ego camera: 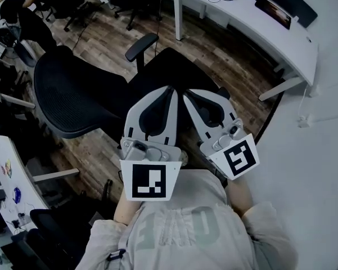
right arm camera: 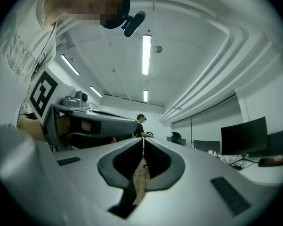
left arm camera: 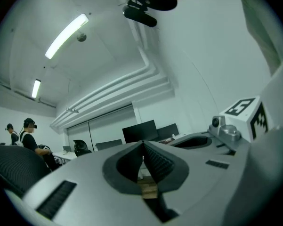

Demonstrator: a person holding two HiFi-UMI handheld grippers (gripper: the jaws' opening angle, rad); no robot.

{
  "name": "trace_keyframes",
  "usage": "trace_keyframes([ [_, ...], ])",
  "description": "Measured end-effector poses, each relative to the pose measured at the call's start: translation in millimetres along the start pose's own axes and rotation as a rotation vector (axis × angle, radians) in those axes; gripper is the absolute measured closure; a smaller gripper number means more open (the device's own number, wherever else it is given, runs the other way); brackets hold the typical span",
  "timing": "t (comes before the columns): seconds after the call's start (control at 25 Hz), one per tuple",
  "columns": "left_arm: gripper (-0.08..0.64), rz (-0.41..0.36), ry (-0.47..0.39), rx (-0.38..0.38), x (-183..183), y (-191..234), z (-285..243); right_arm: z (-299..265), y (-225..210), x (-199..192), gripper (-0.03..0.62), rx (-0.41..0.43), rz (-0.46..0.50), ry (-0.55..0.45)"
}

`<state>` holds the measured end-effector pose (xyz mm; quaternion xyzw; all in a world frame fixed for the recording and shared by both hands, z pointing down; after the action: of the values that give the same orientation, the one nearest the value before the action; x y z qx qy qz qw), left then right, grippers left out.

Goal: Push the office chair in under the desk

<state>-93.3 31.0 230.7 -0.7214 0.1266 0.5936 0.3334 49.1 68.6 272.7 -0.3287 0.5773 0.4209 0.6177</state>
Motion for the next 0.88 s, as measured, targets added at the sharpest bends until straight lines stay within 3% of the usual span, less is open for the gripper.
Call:
trace_keyframes([
  [0.12, 0.543, 0.087, 0.000, 0.005, 4, 2, 26, -10, 13, 3, 0.571, 0.105, -0.021, -0.005],
  [0.16, 0.537, 0.082, 0.010, 0.021, 5, 4, 36, -14, 19, 4, 0.571, 0.144, -0.037, -0.004],
  [0.2, 0.484, 0.053, 0.029, 0.045, 6, 7, 47, -17, 24, 4, 0.569, 0.182, -0.055, -0.001],
  [0.24, 0.437, 0.018, 0.056, 0.077, 5, 13, 58, -21, 29, 4, 0.569, 0.219, -0.072, 0.005],
  [0.32, 0.430, -0.015, 0.118, 0.156, -5, 27, 82, -28, 39, 2, 0.535, 0.290, -0.098, 0.025],
  [0.4, 0.416, 0.019, 0.167, 0.240, -21, 38, 109, -35, 48, -3, 0.408, 0.347, -0.099, 0.044],
  [0.6, 0.394, 0.024, 0.294, 0.435, -61, 61, 159, -46, 70, -17, 0.392, 0.410, -0.097, 0.091],
  [0.72, 0.335, 0.079, 0.361, 0.449, -90, 77, 163, -48, 87, -26, 0.348, 0.473, -0.125, 0.143],
  [0.88, 0.298, 0.068, 0.407, 0.402, -120, 83, 150, -43, 111, -42, 0.334, 0.571, -0.144, 0.221],
])
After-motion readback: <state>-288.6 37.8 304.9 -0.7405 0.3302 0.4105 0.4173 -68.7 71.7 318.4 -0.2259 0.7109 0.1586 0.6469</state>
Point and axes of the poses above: the fingertips, and each gripper's own axes: z backward along the fingers, y to its left, x out of its top, the point moved 10 cm from there along z, backward along the fingers, and after that the axes turned 3 degrees about y, right-handed, at the moved point
